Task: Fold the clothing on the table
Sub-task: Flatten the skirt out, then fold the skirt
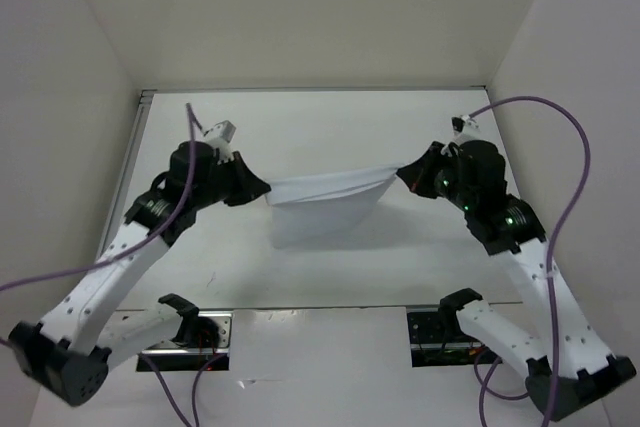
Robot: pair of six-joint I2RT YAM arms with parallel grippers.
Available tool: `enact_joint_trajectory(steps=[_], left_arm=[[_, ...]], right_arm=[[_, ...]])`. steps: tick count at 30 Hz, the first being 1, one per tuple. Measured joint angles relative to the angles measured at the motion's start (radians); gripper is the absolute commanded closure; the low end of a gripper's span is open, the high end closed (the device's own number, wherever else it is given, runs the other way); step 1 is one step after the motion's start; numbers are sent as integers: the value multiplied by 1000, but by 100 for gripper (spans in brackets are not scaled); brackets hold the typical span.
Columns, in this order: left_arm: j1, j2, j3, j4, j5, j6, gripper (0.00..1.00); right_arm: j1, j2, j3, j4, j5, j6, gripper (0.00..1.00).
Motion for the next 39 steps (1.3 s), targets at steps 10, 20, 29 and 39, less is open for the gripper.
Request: enact_joint_trajectory(steps=[10,20,29,39], left_arm=[[0,-516,8,-107,155,-72,100],[0,-290,26,-129,69,-69,100],[128,446,175,32,10,6,100],[214,688,367,122,52,13,100]], right_arm=[[9,-299,79,-140,-294,-62,100],[15,-170,56,-78,-338,-79,100],[5,409,83,104,-178,-124,100],[-65,680,191,203,-164,-156,100]])
